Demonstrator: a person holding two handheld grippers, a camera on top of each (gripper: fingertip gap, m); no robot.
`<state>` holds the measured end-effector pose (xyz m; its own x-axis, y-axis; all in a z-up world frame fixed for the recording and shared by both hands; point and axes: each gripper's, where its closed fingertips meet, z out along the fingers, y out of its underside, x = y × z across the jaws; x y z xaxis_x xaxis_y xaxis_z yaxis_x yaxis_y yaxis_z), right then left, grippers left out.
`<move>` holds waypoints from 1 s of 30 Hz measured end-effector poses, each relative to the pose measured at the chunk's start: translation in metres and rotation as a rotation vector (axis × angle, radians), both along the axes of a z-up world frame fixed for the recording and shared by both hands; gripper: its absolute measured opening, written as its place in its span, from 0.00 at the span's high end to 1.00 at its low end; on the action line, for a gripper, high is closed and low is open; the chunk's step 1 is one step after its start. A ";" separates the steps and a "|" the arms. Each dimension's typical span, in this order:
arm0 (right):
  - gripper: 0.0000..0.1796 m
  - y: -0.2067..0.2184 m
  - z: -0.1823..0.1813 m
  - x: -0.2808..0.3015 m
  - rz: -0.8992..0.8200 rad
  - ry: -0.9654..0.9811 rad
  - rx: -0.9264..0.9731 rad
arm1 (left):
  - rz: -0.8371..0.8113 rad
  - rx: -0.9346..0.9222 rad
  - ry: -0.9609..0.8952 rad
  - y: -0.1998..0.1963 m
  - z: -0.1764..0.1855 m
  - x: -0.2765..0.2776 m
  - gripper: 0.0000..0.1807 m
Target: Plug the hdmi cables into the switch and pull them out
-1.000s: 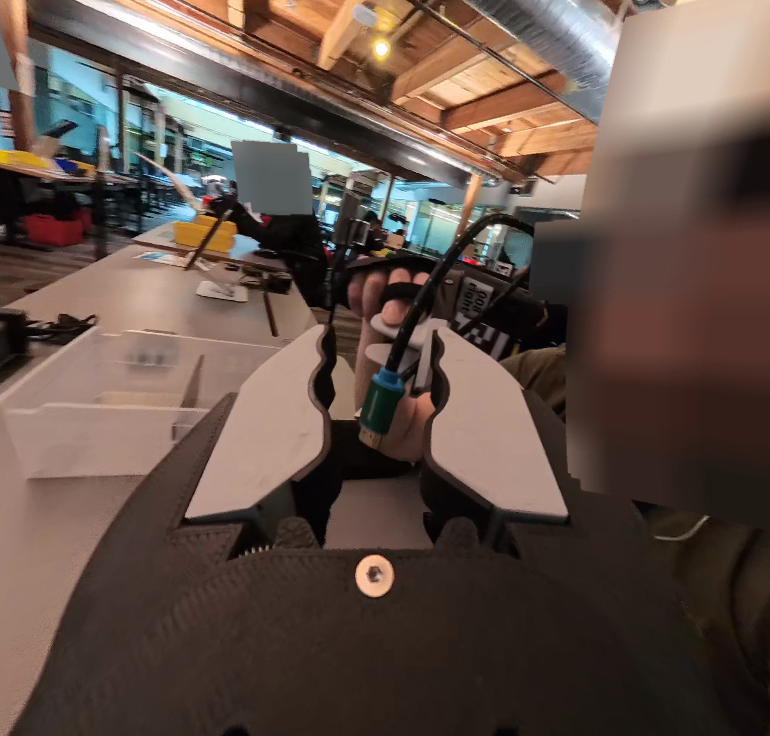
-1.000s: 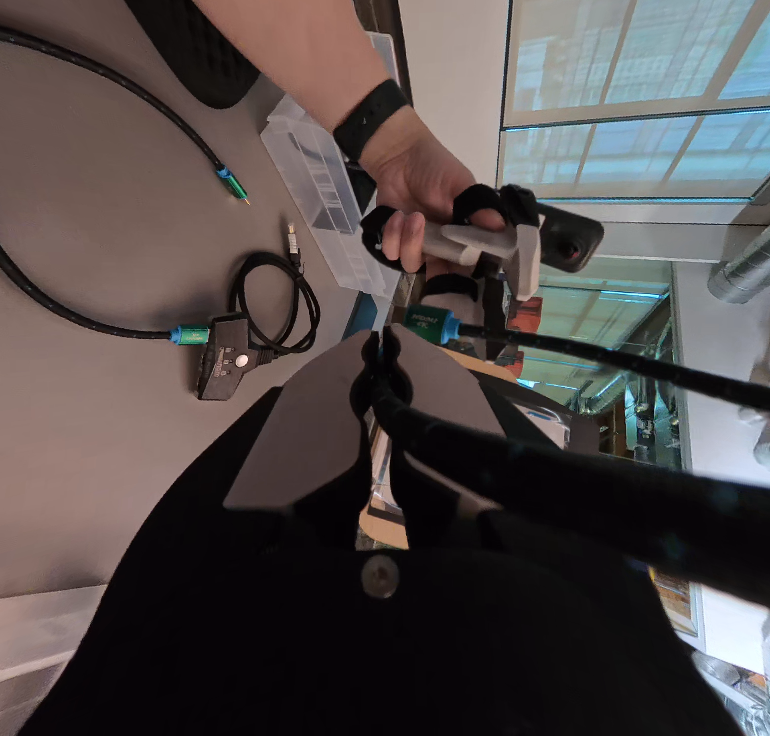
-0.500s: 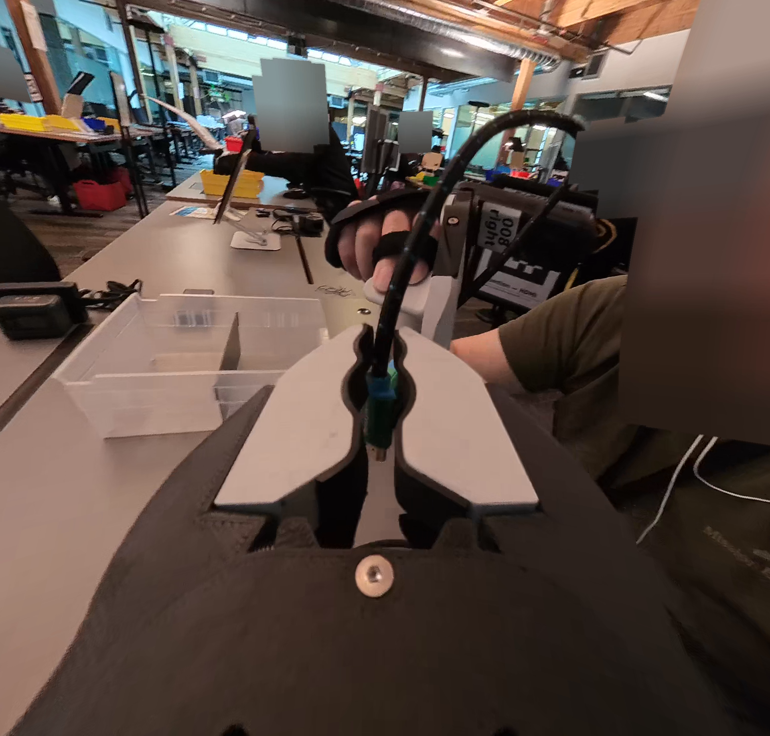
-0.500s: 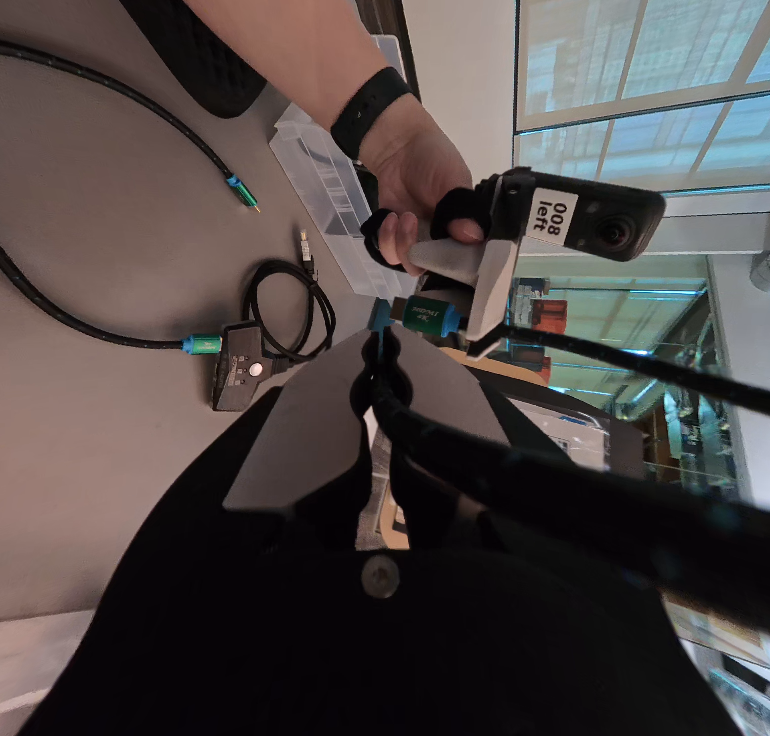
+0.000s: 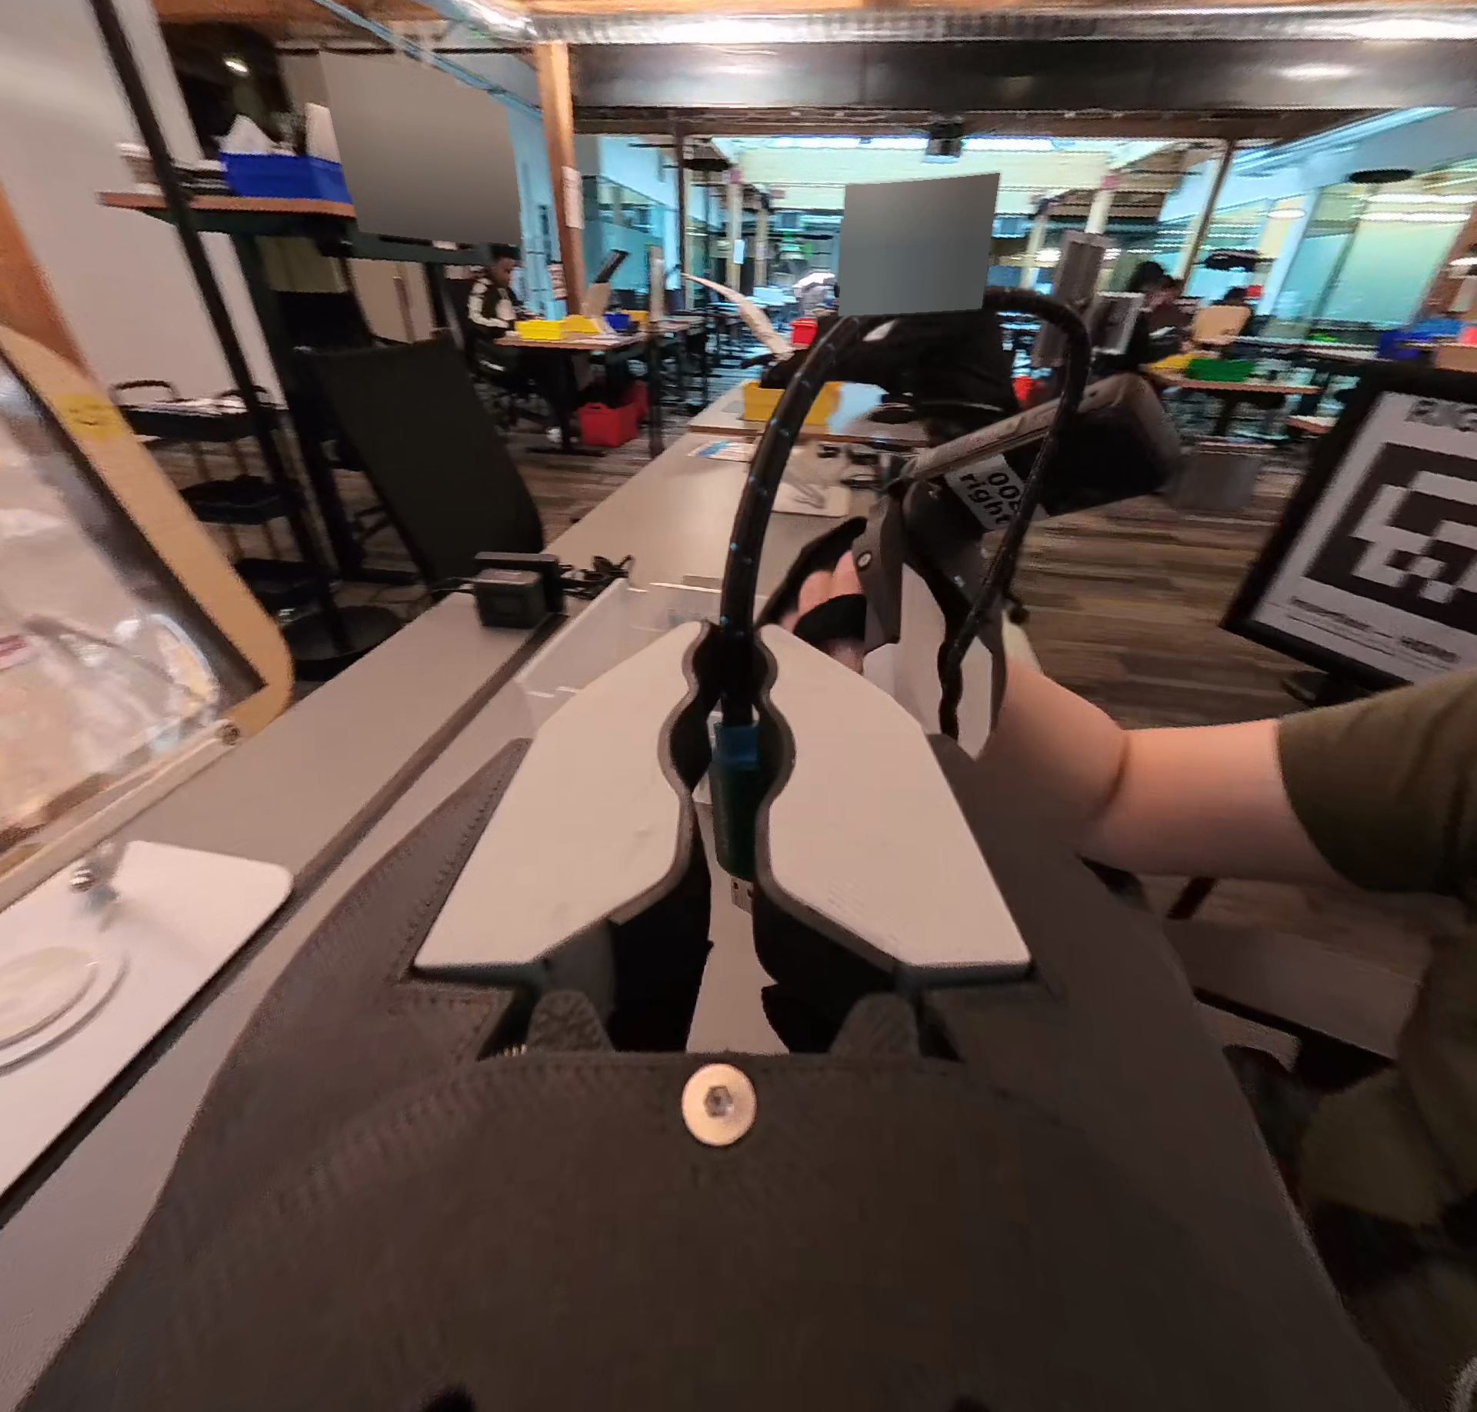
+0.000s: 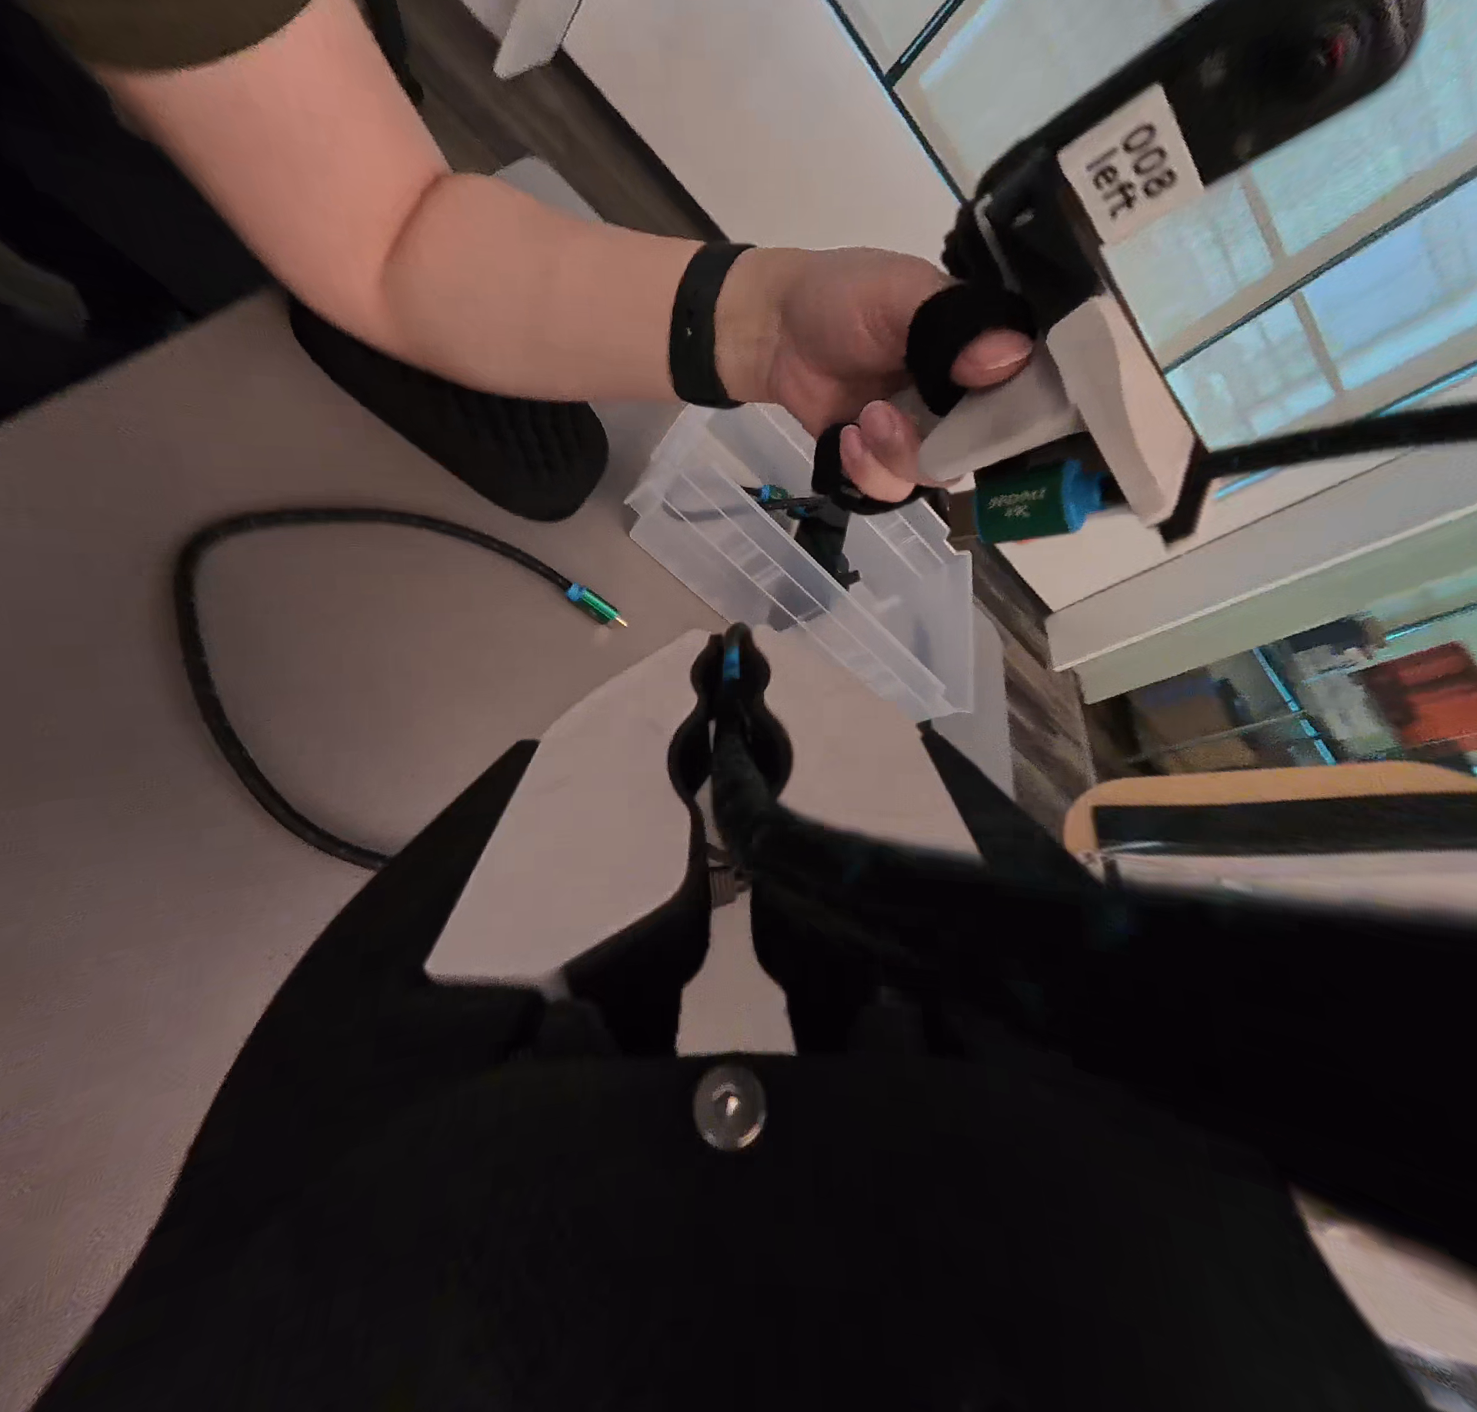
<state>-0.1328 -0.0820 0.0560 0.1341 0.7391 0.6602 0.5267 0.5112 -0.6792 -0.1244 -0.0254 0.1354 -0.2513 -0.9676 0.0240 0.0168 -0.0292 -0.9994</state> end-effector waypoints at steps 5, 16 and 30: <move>0.88 0.011 0.005 0.019 -0.053 0.126 -0.154 | 0.153 0.080 -0.046 0.018 0.006 -0.003 0.97; 0.67 0.012 0.051 0.121 -0.398 0.458 -0.429 | 0.650 0.636 -0.013 0.044 0.015 -0.014 0.97; 0.79 0.060 0.079 0.015 -0.317 0.959 -0.764 | 0.665 0.895 0.088 0.015 -0.010 0.020 0.97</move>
